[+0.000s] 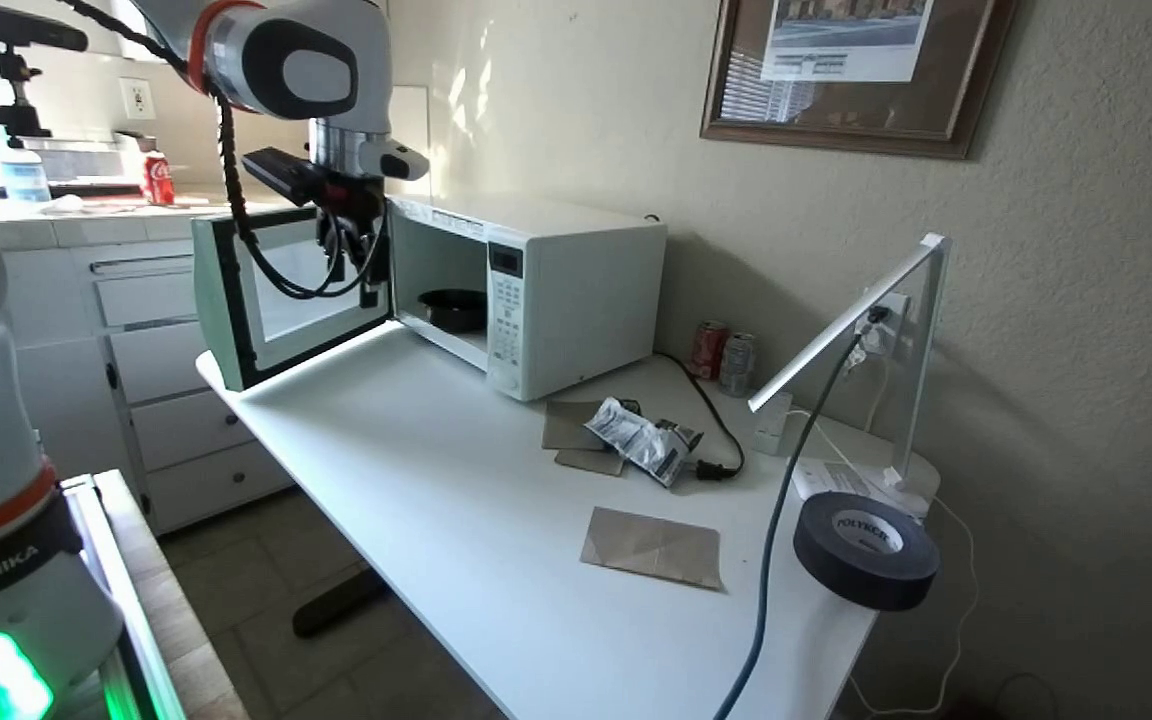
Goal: Take the black bowl out of the microwave
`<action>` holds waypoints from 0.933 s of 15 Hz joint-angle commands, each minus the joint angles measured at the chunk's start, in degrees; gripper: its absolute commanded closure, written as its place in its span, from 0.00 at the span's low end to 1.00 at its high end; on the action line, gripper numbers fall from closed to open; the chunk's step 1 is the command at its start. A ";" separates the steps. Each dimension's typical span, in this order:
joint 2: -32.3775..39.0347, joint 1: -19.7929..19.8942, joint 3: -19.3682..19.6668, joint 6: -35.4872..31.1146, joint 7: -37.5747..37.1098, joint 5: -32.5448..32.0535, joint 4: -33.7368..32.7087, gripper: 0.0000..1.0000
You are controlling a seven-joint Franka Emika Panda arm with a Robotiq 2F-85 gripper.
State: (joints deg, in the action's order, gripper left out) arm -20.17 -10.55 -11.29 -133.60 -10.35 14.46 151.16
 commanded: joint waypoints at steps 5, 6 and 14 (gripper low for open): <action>0.30 -0.29 0.32 0.08 -0.25 -0.17 -0.23 0.00; 1.71 -0.74 0.31 -1.55 0.77 0.44 -0.40 0.00; 19.05 -4.35 -1.58 -19.39 0.17 6.47 -6.85 0.00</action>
State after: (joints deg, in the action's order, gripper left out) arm -9.16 -13.52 -12.58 -148.69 -9.98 16.69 148.72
